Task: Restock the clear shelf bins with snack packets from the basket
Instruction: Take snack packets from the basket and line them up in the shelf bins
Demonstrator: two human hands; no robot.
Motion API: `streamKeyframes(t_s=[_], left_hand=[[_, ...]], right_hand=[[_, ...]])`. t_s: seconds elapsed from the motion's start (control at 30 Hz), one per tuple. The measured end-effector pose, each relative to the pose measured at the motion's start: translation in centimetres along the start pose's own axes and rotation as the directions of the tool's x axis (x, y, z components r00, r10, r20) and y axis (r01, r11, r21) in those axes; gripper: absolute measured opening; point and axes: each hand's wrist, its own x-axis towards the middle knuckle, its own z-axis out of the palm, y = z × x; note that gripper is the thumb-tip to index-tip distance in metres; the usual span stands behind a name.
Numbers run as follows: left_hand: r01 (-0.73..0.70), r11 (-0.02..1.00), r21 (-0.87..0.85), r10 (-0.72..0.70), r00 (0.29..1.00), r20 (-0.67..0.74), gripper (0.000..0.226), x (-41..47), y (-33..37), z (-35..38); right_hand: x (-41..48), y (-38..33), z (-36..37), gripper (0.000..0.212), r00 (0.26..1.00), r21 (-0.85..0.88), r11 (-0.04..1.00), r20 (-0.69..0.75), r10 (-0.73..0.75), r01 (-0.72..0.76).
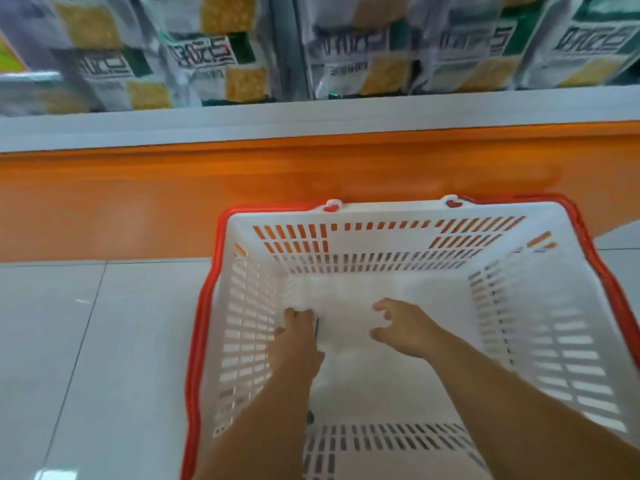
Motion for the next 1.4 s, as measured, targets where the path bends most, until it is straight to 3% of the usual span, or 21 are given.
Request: streamKeyframes(t_s=[0.1,0.17,0.2,0.27,0.33,0.4,0.47,0.6,0.7,0.8,0.9,0.97,1.03,1.1,1.17,1.23,1.4], left_hand=[[0.048,0.995,-0.093,-0.053,0.997,-0.049,0.051,0.3,0.8,0.2],[0.066,0.933,-0.354,-0.072,0.997,-0.002,0.047,0.2,1.3,-0.8],[0.079,0.839,-0.539,-0.073,0.997,0.033,0.046,0.1,1.7,-1.8],[0.161,0.540,-0.826,-0.070,0.987,0.147,0.036,-0.9,2.5,-4.7],[0.267,0.308,-0.913,-0.016,0.961,0.276,0.025,-2.3,2.9,-7.9],[0.261,0.211,-0.942,0.060,0.958,0.279,0.021,-3.9,3.0,-10.3],[0.204,0.186,-0.961,0.123,0.966,0.229,0.024,-5.6,3.3,-12.5],[0.112,0.207,-0.972,0.265,0.950,0.165,0.027,-10.1,5.0,-17.0],[-0.003,0.253,-0.967,0.379,0.920,0.096,0.028,-13.4,6.7,-20.1],[-0.163,0.271,-0.949,0.481,0.877,-0.013,0.036,-16.5,8.4,-23.2],[-0.366,0.300,-0.881,0.526,0.834,-0.168,0.049,-18.9,10.4,-26.2],[-0.566,0.413,-0.713,0.464,0.805,-0.370,0.041,-19.8,11.7,-27.8],[-0.726,0.505,-0.467,0.415,0.678,-0.606,0.021,-20.1,13.1,-29.4],[-0.764,0.611,-0.207,0.444,0.548,-0.709,0.018,-19.6,14.6,-30.9],[-0.692,0.710,0.131,0.571,0.456,-0.683,0.026,-18.3,15.9,-32.0],[-0.582,0.723,0.372,0.671,0.459,-0.583,0.028,-17.2,17.1,-32.8],[-0.521,0.721,0.458,0.692,0.581,-0.428,0.035,-16.0,18.9,-32.9]], right_hand=[[0.0,-0.3,-0.5,0.052,1.000,0.031,0.999,0.008,-0.015,0.015],[-0.2,-0.8,-1.5,0.046,0.999,0.031,0.999,0.014,-0.042,0.041],[-0.5,-1.1,-2.3,0.042,0.998,0.018,0.998,0.013,-0.061,0.060],[-1.3,-1.9,-4.1,0.041,0.995,0.009,0.995,-0.004,-0.100,0.100],[-2.8,-3.2,-6.0,0.054,0.989,0.035,0.988,-0.030,-0.146,0.147],[-4.8,-4.9,-7.9,0.067,0.975,0.059,0.975,-0.067,-0.211,0.215],[-7.5,-6.8,-9.6,0.070,0.957,0.062,0.957,-0.093,-0.276,0.283],[-13.8,-9.7,-13.0,0.066,0.887,-0.014,0.898,-0.151,-0.437,0.440],[-17.8,-10.5,-15.1,0.049,0.831,-0.115,0.849,-0.178,-0.528,0.515],[-21.8,-10.4,-17.7,0.033,0.772,-0.193,0.816,-0.263,-0.578,0.545],[-25.4,-9.9,-20.7,0.028,0.660,-0.251,0.782,-0.427,-0.618,0.570],[-26.8,-9.4,-22.9,0.026,0.577,-0.272,0.778,-0.542,-0.610,0.567],[-27.6,-8.7,-24.9,0.029,0.511,-0.290,0.786,-0.628,-0.587,0.546],[-27.8,-8.0,-26.6,0.032,0.460,-0.307,0.790,-0.678,-0.573,0.531],[-27.8,-7.6,-28.1,0.028,0.422,-0.315,0.796,-0.715,-0.558,0.517],[-27.4,-7.4,-29.3,0.024,0.391,-0.310,0.801,-0.746,-0.539,0.513],[-26.0,-7.4,-30.9,0.025,0.402,-0.294,0.775,-0.721,-0.564,0.559]])
